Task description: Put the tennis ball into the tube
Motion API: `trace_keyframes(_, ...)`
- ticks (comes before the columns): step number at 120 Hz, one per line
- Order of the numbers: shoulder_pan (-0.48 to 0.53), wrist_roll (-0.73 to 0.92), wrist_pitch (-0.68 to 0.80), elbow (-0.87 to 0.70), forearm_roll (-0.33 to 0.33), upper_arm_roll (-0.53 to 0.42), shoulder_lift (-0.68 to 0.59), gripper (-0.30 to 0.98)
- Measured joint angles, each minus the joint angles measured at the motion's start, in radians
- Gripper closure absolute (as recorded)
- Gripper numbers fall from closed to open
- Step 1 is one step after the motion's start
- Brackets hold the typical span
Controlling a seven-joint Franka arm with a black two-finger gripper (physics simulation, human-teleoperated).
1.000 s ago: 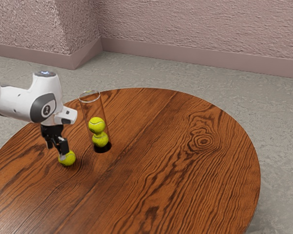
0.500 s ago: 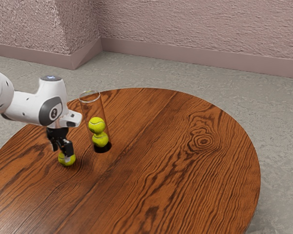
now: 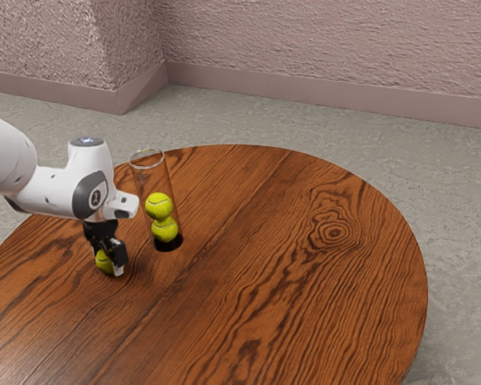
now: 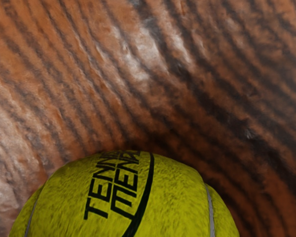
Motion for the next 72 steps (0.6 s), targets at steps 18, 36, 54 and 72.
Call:
trace_keyframes(18,0.000,0.005,0.011,-0.004,-0.004,0.000,0.004,0.00)
trace_keyframes(36,0.000,0.010,0.016,-0.004,-0.006,0.000,0.004,0.08)
trace_keyframes(54,0.000,0.012,0.018,-0.004,-0.005,0.000,0.004,0.23)
trace_keyframes(72,0.000,0.006,0.023,-0.004,0.004,0.000,0.003,0.33)
